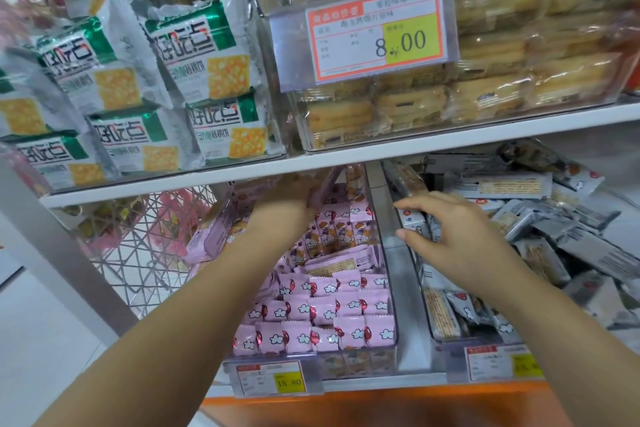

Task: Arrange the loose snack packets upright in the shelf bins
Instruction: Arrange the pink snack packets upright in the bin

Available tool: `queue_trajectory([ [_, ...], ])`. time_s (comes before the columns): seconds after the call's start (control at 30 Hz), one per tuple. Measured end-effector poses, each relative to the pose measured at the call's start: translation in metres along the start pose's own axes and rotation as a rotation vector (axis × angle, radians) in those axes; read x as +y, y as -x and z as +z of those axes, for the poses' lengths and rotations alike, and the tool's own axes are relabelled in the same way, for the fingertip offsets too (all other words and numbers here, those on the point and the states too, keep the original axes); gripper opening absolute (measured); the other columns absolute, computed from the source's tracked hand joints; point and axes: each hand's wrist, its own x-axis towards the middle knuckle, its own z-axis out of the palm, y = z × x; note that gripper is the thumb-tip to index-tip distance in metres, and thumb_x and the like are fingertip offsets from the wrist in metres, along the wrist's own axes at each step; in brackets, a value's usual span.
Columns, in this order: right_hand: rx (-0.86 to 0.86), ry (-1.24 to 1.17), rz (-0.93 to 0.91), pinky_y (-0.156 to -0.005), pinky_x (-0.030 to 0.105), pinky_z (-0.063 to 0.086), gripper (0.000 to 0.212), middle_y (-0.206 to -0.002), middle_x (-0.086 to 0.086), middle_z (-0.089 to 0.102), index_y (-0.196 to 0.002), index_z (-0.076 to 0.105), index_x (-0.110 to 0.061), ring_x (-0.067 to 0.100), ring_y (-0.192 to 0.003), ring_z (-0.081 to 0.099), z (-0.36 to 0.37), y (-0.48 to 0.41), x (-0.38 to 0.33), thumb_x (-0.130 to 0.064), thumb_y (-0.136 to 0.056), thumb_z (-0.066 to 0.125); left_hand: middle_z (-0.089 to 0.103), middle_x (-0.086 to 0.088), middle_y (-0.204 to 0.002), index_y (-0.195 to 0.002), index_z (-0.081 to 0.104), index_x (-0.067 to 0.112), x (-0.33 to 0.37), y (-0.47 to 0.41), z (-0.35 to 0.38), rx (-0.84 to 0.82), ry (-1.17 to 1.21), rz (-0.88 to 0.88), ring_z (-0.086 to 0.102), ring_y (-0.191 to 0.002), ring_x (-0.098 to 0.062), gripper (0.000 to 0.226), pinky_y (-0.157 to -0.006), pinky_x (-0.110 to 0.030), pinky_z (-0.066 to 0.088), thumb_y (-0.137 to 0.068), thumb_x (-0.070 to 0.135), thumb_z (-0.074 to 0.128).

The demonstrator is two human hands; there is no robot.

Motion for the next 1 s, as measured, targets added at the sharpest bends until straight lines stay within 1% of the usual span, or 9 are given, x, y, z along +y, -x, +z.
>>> queue_trajectory([
  [0.13, -0.001, -0.002, 0.005, -0.103, 0.039, 0.039, 0.035, -0.117, -0.011, 0.061, -0.12, 0.063, -0.026, 0.013, -0.114, 0.052, 0.0, 0.0, 0.0, -0.029, -0.085, 0.066, 0.054, 0.002, -0.1, -0.108, 0.062, 0.016, -0.007, 0.011, -0.003, -0.027, 0.067, 0.121, 0.056, -0.091, -0.017, 0.017, -0.069, -0.023, 0.04, -0.093, 0.017, 0.054],
  [0.3, -0.009, 0.003, 0.002, -0.102, 0.041, 0.04, 0.035, -0.116, -0.012, 0.061, -0.12, 0.063, -0.026, 0.013, -0.114, 0.052, 0.0, -0.001, -0.001, -0.03, -0.085, 0.066, 0.062, 0.004, -0.121, -0.127, 0.056, 0.021, -0.002, 0.008, 0.003, -0.612, 0.275, 0.121, 0.06, -0.105, -0.012, 0.046, -0.096, -0.028, 0.047, -0.085, 0.035, 0.069],
  [0.4, -0.01, 0.008, 0.003, -0.103, 0.041, 0.04, 0.036, -0.117, -0.011, 0.062, -0.12, 0.063, -0.025, 0.013, -0.114, 0.052, 0.001, -0.001, 0.0, -0.031, -0.084, 0.066, 0.059, 0.004, -0.126, -0.135, 0.05, 0.019, 0.002, 0.0, 0.013, -0.742, 0.204, 0.121, 0.059, -0.11, -0.016, 0.057, -0.098, -0.033, 0.046, -0.085, 0.04, 0.068],
  [0.53, -0.016, 0.007, 0.002, -0.103, 0.041, 0.039, 0.036, -0.117, -0.013, 0.061, -0.12, 0.062, -0.027, 0.012, -0.115, 0.051, 0.001, -0.002, 0.002, -0.032, -0.085, 0.065, 0.068, 0.0, -0.106, -0.13, 0.054, 0.017, 0.005, -0.004, 0.024, -0.746, 0.2, 0.109, 0.068, -0.077, -0.018, 0.046, -0.071, -0.032, 0.056, -0.087, 0.027, 0.068],
  [0.63, -0.009, 0.013, -0.005, -0.104, 0.041, 0.039, 0.035, -0.117, -0.014, 0.06, -0.12, 0.062, -0.028, 0.011, -0.115, 0.051, 0.001, -0.003, 0.0, -0.031, -0.086, 0.065, 0.063, 0.0, -0.093, -0.126, 0.056, 0.014, 0.011, 0.001, 0.019, -0.726, 0.12, 0.181, 0.05, -0.05, 0.0, 0.038, -0.051, -0.017, 0.04, -0.09, 0.021, 0.064],
  [0.73, 0.007, -0.01, -0.026, -0.102, 0.037, 0.04, 0.034, -0.109, -0.022, 0.055, -0.119, 0.062, -0.028, 0.005, -0.11, 0.053, 0.002, -0.002, -0.004, -0.03, -0.086, 0.066, 0.06, 0.004, -0.1, -0.123, 0.058, 0.019, 0.009, 0.006, 0.004, -0.628, 0.151, 0.208, 0.056, -0.074, -0.009, 0.038, -0.066, -0.022, 0.045, -0.087, 0.027, 0.067],
  [0.8, 0.0, -0.041, -0.053, -0.098, 0.022, 0.04, 0.036, -0.108, -0.024, 0.054, -0.121, 0.061, -0.031, -0.003, -0.104, 0.052, 0.001, -0.002, -0.007, -0.03, -0.086, 0.066, 0.056, 0.011, -0.106, -0.122, 0.058, 0.024, 0.002, 0.012, -0.01, -0.522, 0.16, 0.23, 0.054, -0.09, -0.008, 0.037, -0.074, -0.022, 0.041, -0.086, 0.029, 0.068],
  [0.9, -0.084, -0.145, -0.079, -0.079, -0.003, 0.032, 0.047, -0.111, -0.031, 0.049, -0.127, 0.049, -0.043, -0.022, -0.09, 0.046, 0.002, 0.0, -0.015, -0.037, -0.084, 0.066, 0.055, 0.018, -0.112, -0.123, 0.057, 0.031, -0.003, 0.029, -0.032, -0.386, 0.263, 0.264, 0.051, -0.096, 0.002, 0.04, -0.077, -0.012, 0.036, -0.085, 0.032, 0.069],
  [1.0, -0.116, -0.262, -0.09, -0.083, 0.0, 0.036, 0.055, -0.116, -0.032, 0.053, -0.129, 0.046, -0.046, -0.018, -0.103, 0.048, 0.007, 0.002, -0.022, -0.038, -0.081, 0.07, 0.059, 0.023, -0.107, -0.115, 0.057, 0.04, 0.005, 0.042, -0.046, -0.284, 0.398, 0.314, 0.052, -0.09, 0.012, 0.036, -0.075, -0.002, 0.035, -0.084, 0.03, 0.071],
])
